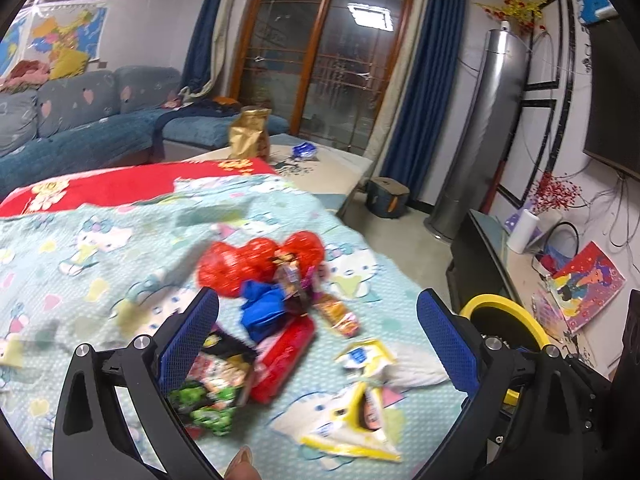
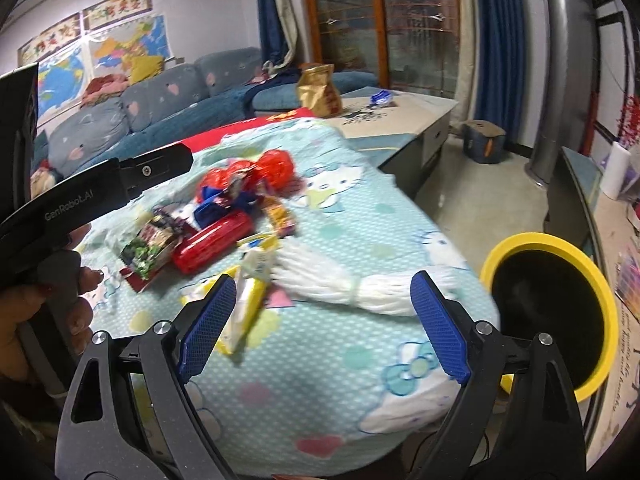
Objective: Collect trash
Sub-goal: 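Move both tools back over the trash on the bed, then grasp the green snack packet with the left tool while the right tool grasps the yellow snack bag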
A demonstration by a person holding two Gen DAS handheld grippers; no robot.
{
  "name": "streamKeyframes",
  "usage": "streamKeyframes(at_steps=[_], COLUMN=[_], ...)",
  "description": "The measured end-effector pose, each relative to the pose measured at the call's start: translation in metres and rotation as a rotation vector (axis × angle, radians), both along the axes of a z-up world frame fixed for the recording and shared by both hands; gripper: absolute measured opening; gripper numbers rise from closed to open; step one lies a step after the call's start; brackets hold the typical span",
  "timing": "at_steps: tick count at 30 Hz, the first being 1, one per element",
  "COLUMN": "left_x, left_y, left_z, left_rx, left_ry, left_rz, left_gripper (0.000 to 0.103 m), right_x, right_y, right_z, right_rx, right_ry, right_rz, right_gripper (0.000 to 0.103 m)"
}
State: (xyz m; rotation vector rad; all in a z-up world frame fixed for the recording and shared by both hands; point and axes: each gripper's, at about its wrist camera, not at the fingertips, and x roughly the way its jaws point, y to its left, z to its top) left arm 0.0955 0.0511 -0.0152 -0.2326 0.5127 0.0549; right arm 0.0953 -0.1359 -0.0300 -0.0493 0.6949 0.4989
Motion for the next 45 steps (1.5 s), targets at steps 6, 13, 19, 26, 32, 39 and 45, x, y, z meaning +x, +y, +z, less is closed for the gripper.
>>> streamKeyframes(at_steps=[6,13,19,26,32,39,45], left_x=[-0.01,-0.02,-0.024,-0.029,-0.027,-0.025,-0.024], left_y=[0.029,0.056,0.074,0.089,0.092,0.088,0.082], left_z=[-0.009,-0.019,-0.035,-0.055,-0.068,-0.073,-0.071], left_rx=[-0.016,-0.032,-0.085,-0.187,-0.269,-0.298,-0.294], left_ry=[0.025,0.056,0.097,0.137,0.164,0.179,0.181], left_rz=[0.061,0.114,0.12,0.1,0.053,0.025,0.006], left_gripper=[0.096,0.096,0.096,0.095,0.083,0.065,0.049], right_x=[0.0,0.006,0.013,0.01,-0.001,-0.008,-0.011], right_y=[0.022,0.044,0.059,0.069,0.068,0.066,0.066], right_z=[-0.008,-0.022,-0.036,-0.048,-0.048,-0.046,-0.046], right_rx=[-0.01,-0.012,0.008,0.032,0.041,0.031,0.031], right_ry=[0.031,0.095,0.178,0.227,0.209,0.198,0.192], right_rz=[0.044,0.071,0.077,0.111,0.136,0.154,0.163], right_gripper=[0.081,0.081,0.079,0.057,0.043,0.042,0.041])
